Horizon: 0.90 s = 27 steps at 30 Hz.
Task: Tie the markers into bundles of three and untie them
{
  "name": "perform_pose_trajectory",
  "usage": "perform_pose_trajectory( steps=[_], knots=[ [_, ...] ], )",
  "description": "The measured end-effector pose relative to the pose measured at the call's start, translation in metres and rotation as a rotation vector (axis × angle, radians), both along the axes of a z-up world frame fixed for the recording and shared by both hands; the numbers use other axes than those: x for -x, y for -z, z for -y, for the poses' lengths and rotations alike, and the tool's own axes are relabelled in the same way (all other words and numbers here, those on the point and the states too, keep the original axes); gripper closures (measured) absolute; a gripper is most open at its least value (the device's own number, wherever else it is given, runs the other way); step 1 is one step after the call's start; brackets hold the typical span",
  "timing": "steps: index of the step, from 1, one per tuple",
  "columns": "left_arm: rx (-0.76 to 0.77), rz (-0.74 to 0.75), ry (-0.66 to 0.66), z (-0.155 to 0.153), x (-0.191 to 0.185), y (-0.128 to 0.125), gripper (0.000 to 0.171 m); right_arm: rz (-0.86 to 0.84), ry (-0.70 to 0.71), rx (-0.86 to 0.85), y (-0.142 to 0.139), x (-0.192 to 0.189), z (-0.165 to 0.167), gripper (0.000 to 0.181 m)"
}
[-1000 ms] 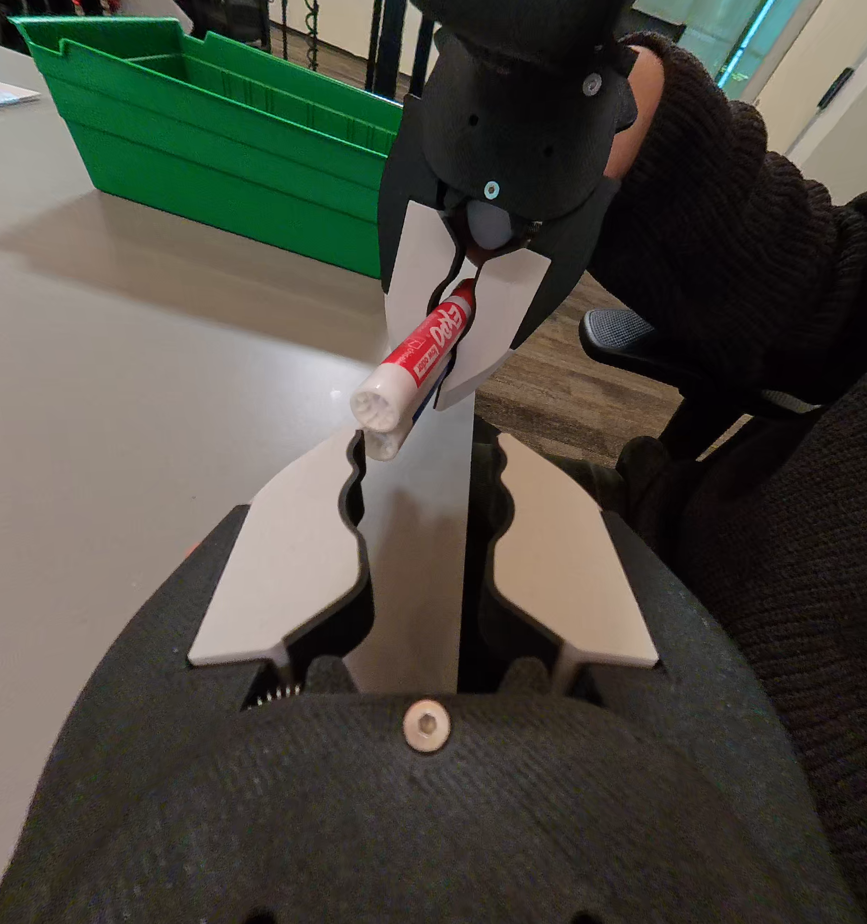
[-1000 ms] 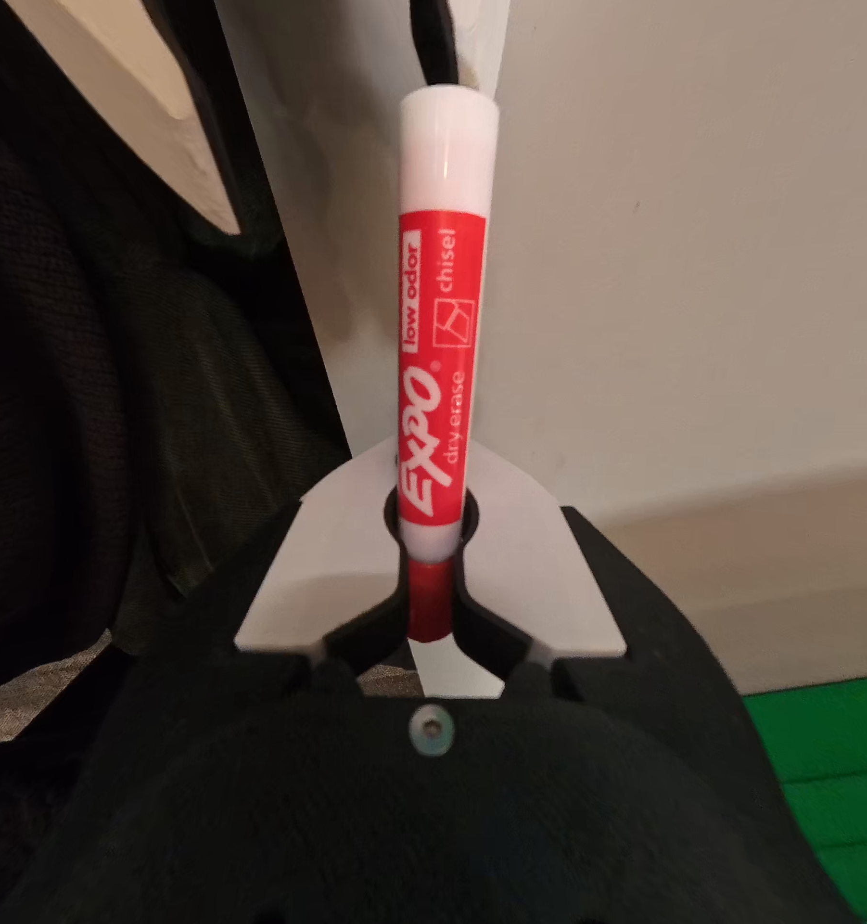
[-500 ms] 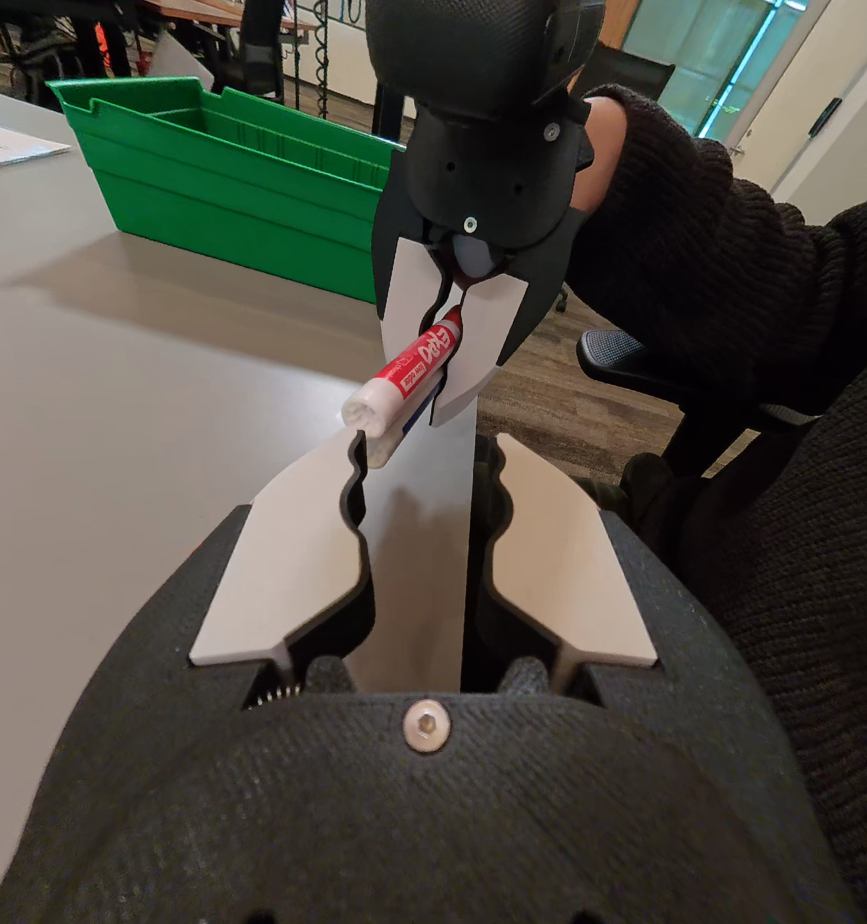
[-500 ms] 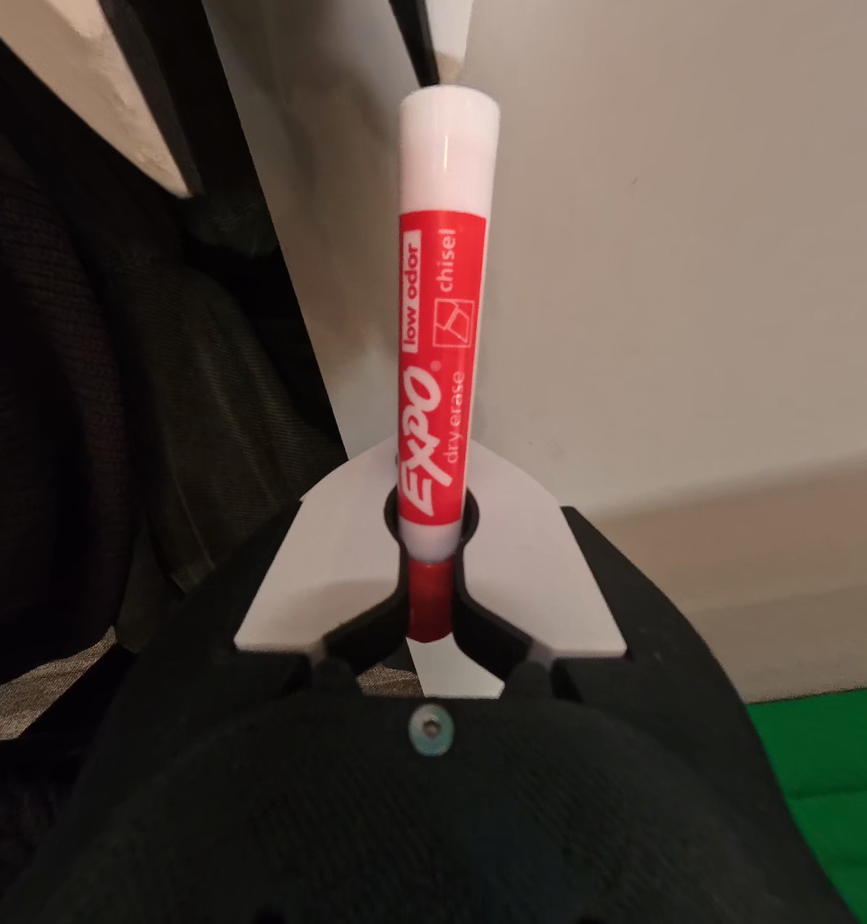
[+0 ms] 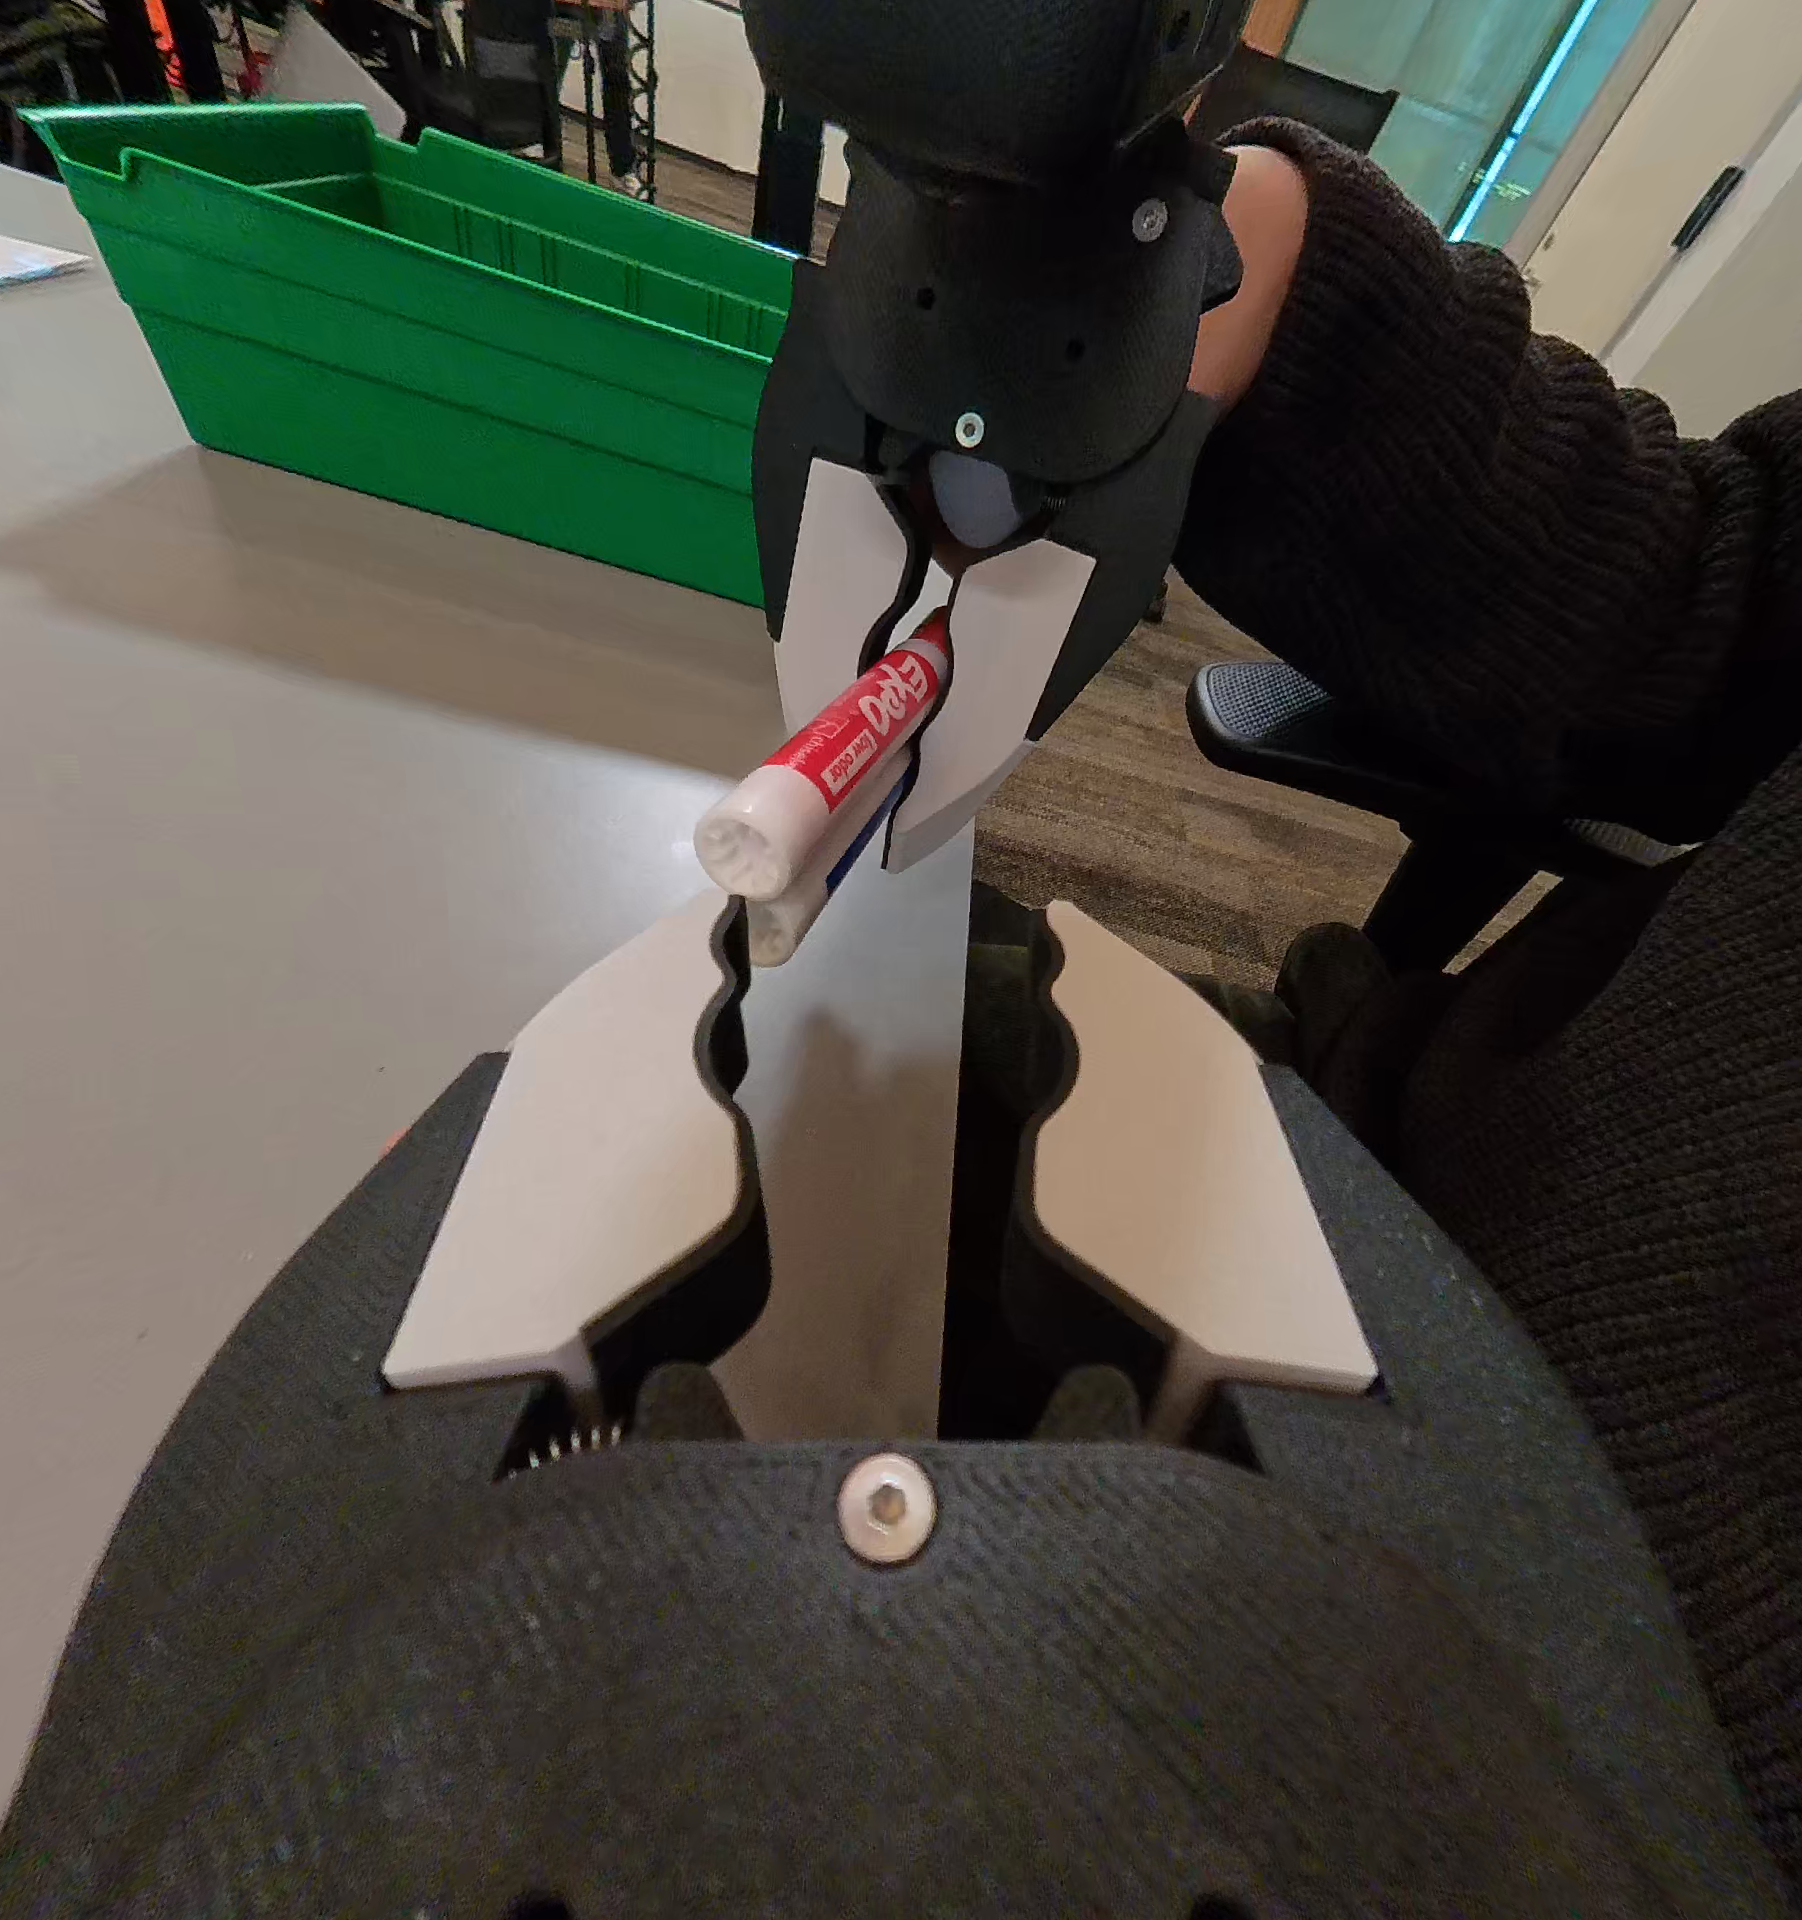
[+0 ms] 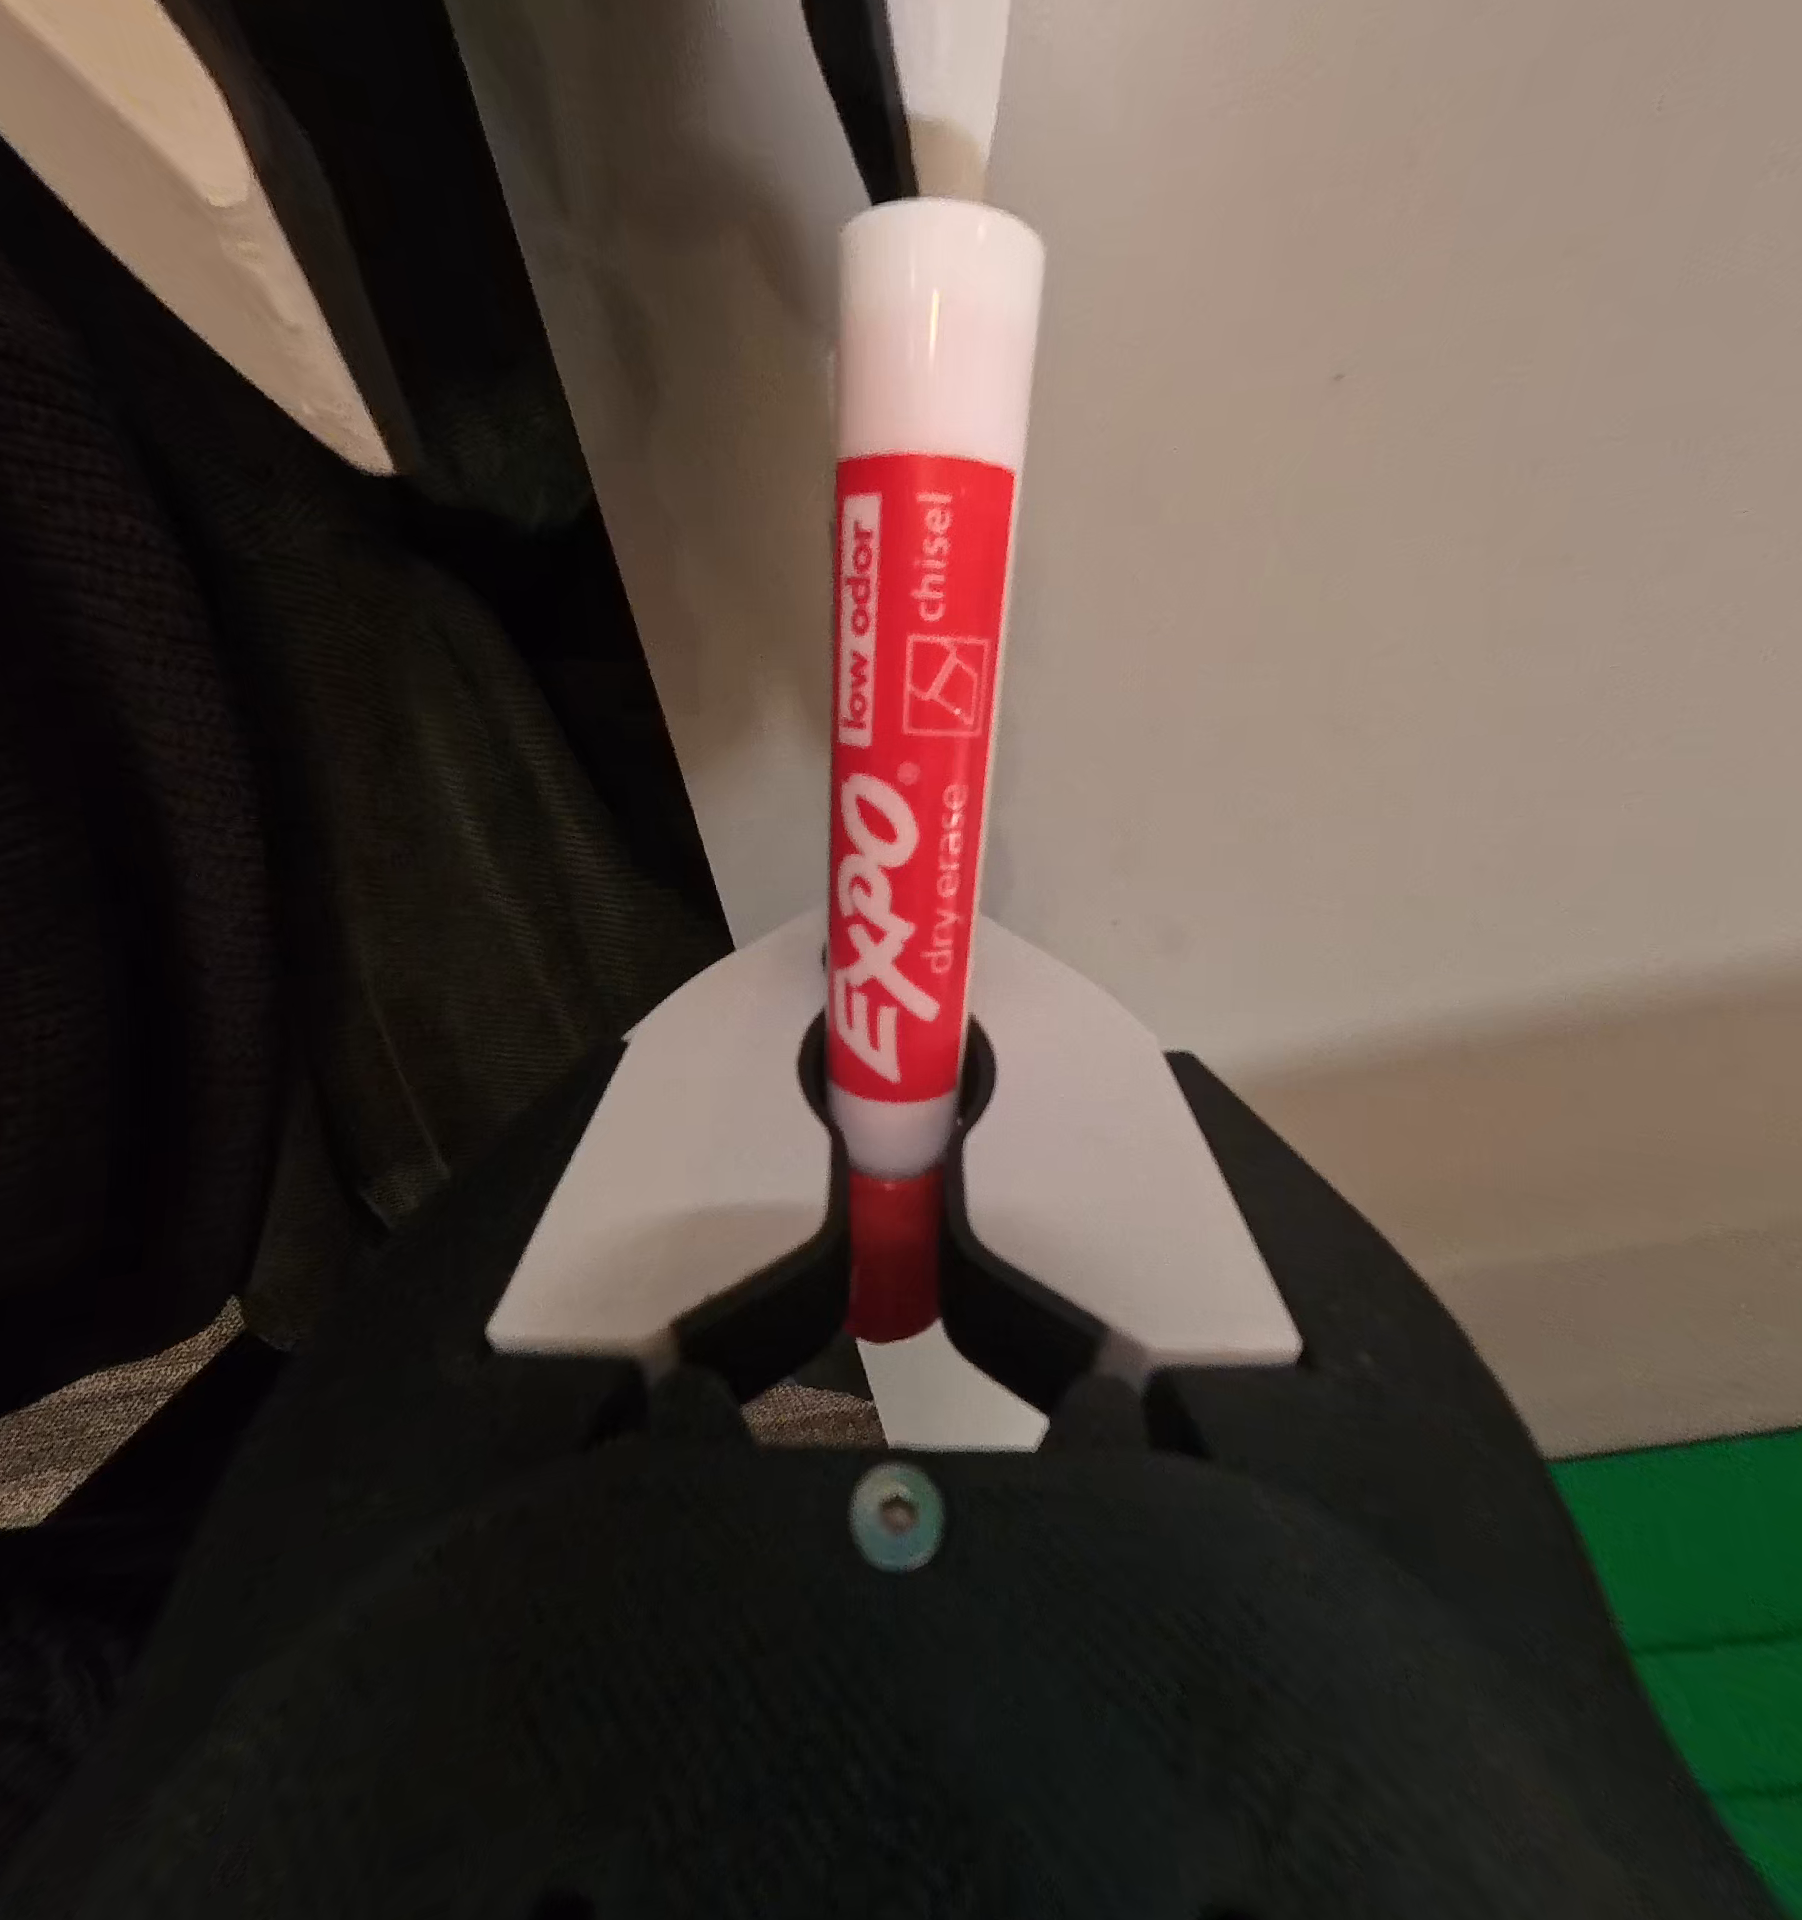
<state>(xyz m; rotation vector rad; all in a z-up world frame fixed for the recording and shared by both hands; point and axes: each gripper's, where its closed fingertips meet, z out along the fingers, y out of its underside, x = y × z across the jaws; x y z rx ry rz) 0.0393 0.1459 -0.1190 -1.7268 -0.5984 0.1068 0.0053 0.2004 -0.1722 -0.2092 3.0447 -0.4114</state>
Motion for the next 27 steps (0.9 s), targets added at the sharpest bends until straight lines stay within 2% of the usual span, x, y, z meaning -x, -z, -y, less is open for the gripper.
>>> perform_pose_trajectory(
  steps=[27],
  knots=[
    [-0.009,0.024,0.015,-0.0025,-0.0021,0.002,0.12,0.01,0.0,0.005,0.0,-0.001,-0.0008,0.167]
  ],
)
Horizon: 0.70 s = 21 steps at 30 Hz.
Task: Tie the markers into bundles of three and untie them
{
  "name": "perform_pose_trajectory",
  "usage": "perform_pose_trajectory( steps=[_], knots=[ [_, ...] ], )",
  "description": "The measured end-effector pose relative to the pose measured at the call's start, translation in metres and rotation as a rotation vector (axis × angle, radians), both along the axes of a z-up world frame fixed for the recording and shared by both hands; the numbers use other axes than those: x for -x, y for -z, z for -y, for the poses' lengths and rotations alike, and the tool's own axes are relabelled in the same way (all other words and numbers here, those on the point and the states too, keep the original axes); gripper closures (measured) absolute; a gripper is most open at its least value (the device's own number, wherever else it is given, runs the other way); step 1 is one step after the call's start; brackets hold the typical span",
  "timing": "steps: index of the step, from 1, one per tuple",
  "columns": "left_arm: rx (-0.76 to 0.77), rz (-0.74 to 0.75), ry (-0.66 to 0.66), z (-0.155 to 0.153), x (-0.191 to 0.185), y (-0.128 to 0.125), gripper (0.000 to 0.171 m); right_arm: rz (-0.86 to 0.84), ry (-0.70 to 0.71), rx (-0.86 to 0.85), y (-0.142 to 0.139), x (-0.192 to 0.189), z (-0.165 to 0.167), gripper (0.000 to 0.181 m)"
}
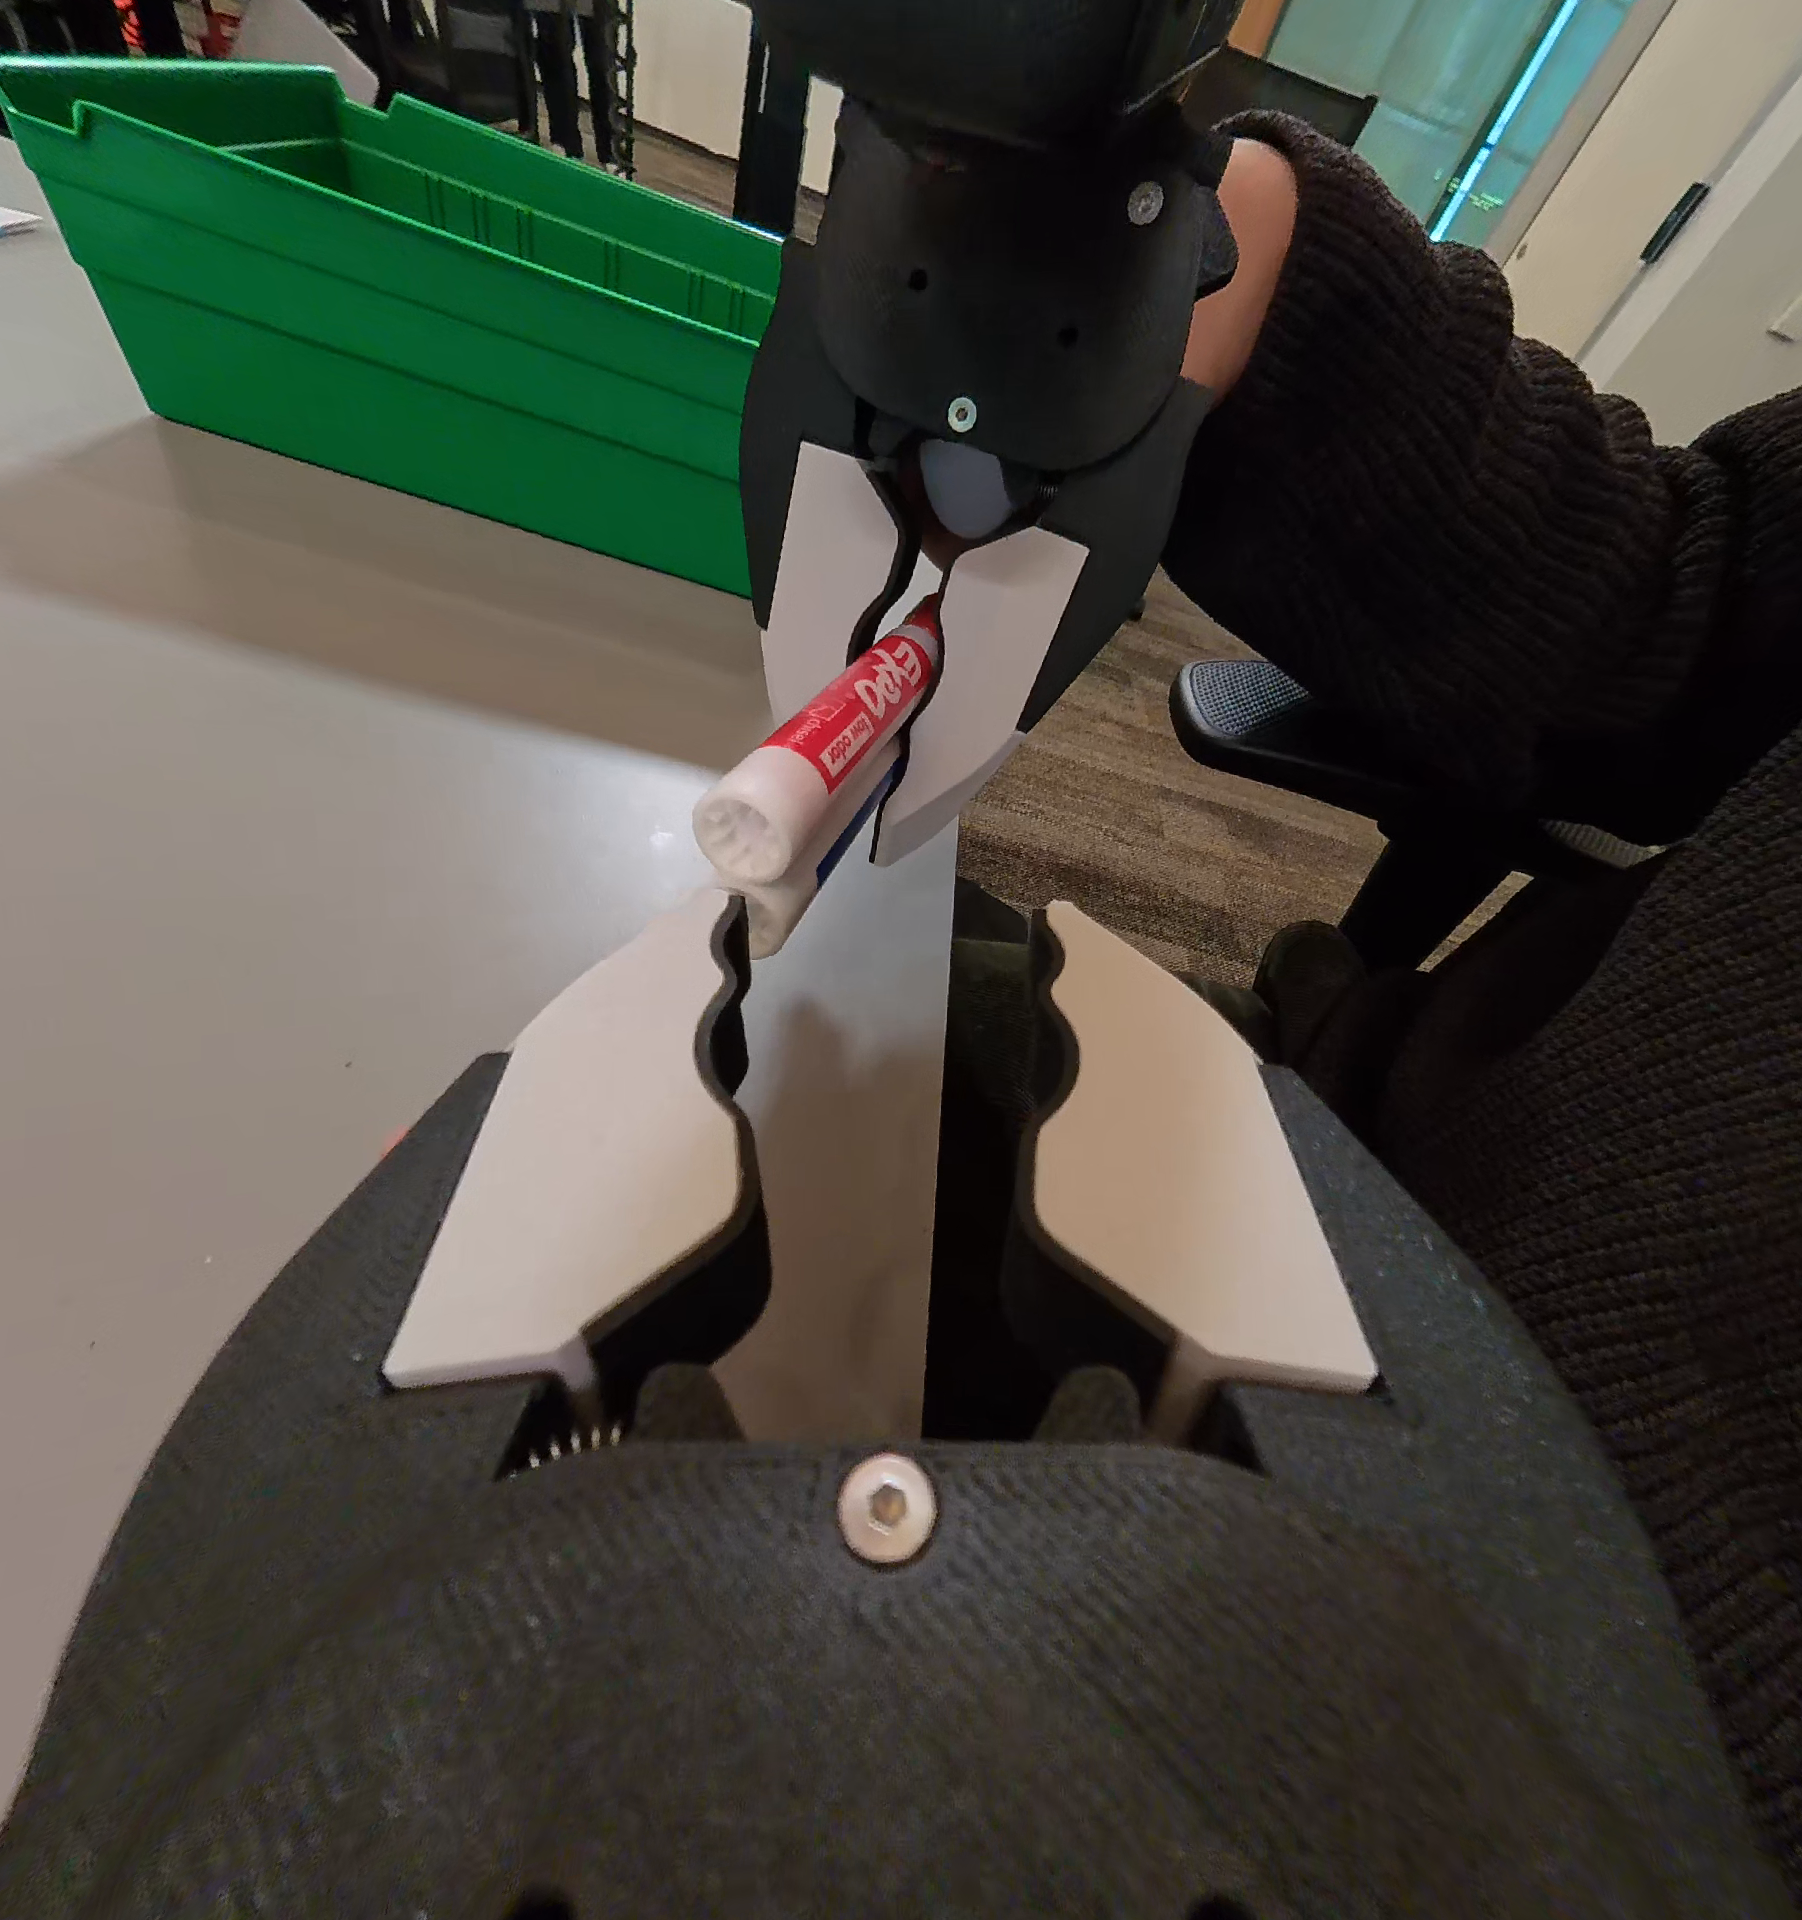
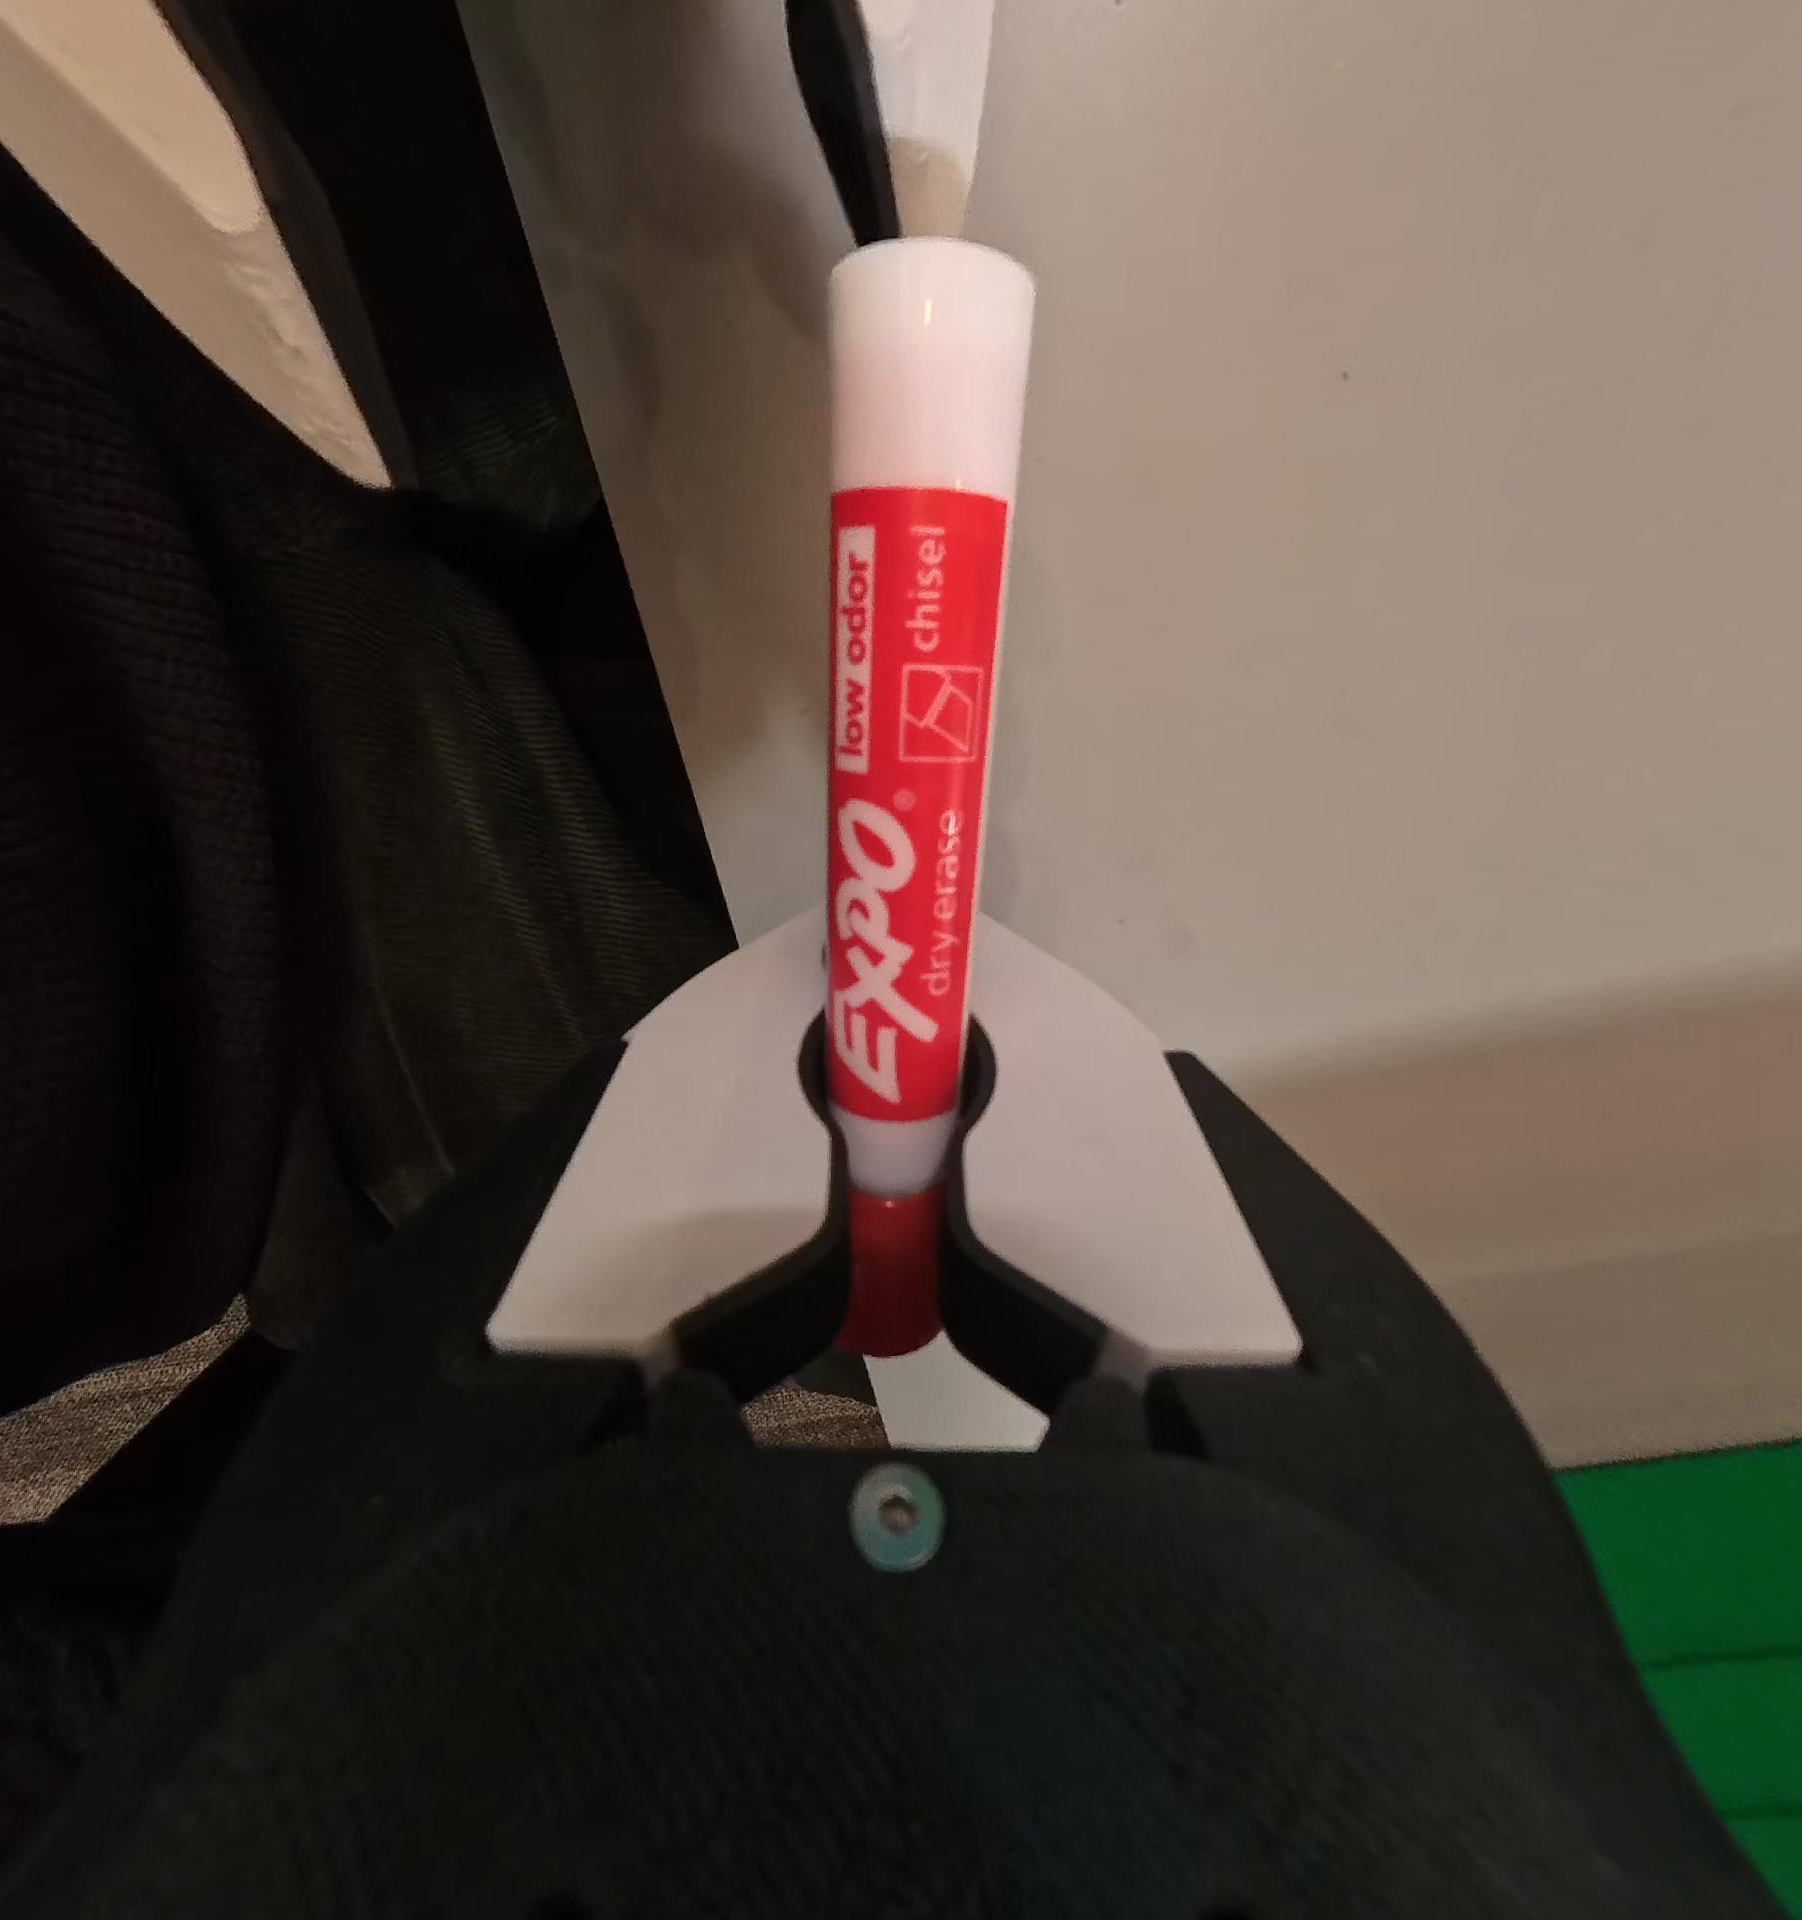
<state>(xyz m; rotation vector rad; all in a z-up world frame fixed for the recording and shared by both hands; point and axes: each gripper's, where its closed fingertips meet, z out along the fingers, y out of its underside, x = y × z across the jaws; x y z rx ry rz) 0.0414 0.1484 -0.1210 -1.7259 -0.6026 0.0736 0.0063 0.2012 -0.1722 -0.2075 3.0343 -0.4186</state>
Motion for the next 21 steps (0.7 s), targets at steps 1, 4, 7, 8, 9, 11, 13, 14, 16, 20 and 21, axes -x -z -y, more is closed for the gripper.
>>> perform_pose_trajectory(
  steps=[1,4,7,8,9,11,13,14,16,20,21],
  knots=[
    [0.0,0.001,-0.001,0.0002,0.0002,-0.0001,0.12,0.0,0.0,-0.001,0.0001,0.0001,-0.0001,0.167],
    [-0.002,0.005,-0.004,0.0009,0.0009,0.0002,0.12,0.001,0.0,0.0,0.0001,-0.0001,-0.0002,0.167],
    [-0.002,0.01,-0.005,0.001,0.0012,0.001,0.119,0.001,0.0,0.0,-0.0002,-0.0002,-0.0005,0.167],
    [-0.001,0.011,-0.006,0.001,0.0014,0.0011,0.119,0.001,0.0,0.0,-0.0004,-0.0004,-0.0006,0.167],
    [0.0,0.013,-0.006,0.001,0.0014,0.0015,0.118,0.001,0.0,0.001,-0.0005,-0.0005,-0.0005,0.167],
    [0.004,0.018,-0.005,0.0008,0.0015,0.0029,0.117,0.003,0.0,0.0,-0.0004,-0.0007,-0.0006,0.167],
    [0.007,0.022,-0.004,0.0007,0.0014,0.0038,0.116,0.003,-0.001,-0.002,-0.0001,-0.0008,-0.0009,0.167],
    [0.008,0.022,-0.003,0.0006,0.0014,0.004,0.116,0.003,0.0,-0.003,0.0,-0.0008,-0.001,0.167],
    [0.01,0.023,-0.003,0.0007,0.0015,0.0043,0.116,0.003,0.0,-0.003,0.0,-0.0008,-0.0011,0.167],
    [0.012,0.029,-0.003,0.001,0.002,0.0055,0.115,0.004,0.001,-0.004,0.0001,-0.0007,-0.0016,0.167],
    [0.012,0.03,-0.004,0.0011,0.0022,0.0055,0.115,0.004,0.001,-0.004,0.0001,-0.0007,-0.0015,0.167]
  ],
)
